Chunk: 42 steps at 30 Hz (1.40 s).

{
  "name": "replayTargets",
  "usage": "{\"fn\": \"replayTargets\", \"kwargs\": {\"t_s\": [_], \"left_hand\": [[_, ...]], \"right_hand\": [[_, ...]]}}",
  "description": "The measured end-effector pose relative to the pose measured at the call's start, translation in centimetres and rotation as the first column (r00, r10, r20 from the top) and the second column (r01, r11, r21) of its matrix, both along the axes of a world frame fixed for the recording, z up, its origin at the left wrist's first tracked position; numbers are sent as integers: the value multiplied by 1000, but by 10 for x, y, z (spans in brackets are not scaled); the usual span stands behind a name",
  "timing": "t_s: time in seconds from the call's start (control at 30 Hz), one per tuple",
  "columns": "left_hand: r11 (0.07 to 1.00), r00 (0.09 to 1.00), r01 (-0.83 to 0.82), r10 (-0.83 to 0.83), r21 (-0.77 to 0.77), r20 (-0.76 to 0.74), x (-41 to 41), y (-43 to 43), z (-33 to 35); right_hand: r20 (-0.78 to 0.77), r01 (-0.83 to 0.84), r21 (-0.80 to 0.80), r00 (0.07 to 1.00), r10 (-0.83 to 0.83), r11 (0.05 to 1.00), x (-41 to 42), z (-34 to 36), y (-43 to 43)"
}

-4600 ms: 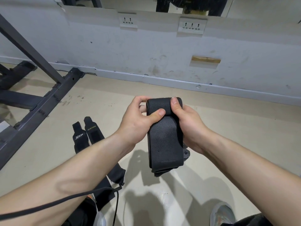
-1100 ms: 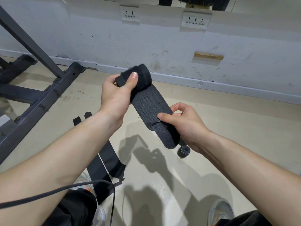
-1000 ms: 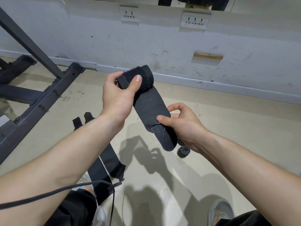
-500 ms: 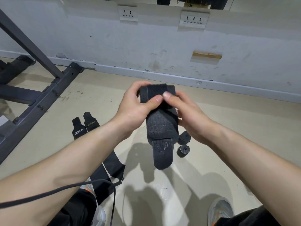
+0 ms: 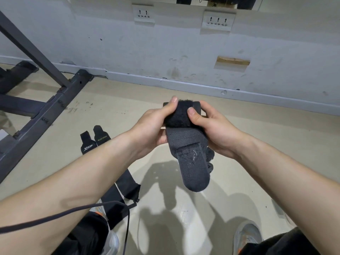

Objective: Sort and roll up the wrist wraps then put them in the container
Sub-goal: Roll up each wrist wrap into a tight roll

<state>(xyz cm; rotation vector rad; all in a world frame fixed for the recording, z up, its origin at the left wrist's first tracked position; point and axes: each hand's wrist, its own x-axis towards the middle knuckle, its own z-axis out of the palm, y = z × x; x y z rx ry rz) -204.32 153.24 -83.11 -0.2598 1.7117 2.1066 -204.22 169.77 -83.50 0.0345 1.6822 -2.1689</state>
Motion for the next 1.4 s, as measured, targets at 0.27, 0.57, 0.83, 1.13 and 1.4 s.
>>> {"fn": "replayTargets", "kwargs": {"t_s": [0.27, 0.57, 0.83, 1.13, 1.4], "left_hand": [[992, 991, -123, 122, -4, -60, 0, 1, -5], [972, 973, -225, 228, 75, -31, 7, 8, -17], [978, 969, -209, 205, -20, -137, -5, -5, -10], [936, 914, -329, 283, -123, -289, -16, -17, -7], [878, 867, -455, 398, -150, -301, -26, -30, -13]], "right_hand": [[135, 40, 71, 990, -49, 997, 6, -4, -13], [38, -133, 426, 991, 130, 895, 20, -6, -14], [21, -6, 144, 1000, 3, 990, 22, -11, -15], [71, 65, 251, 994, -85, 966, 21, -11, -15], [43, 23, 341, 998, -40, 940, 24, -11, -13]]}}
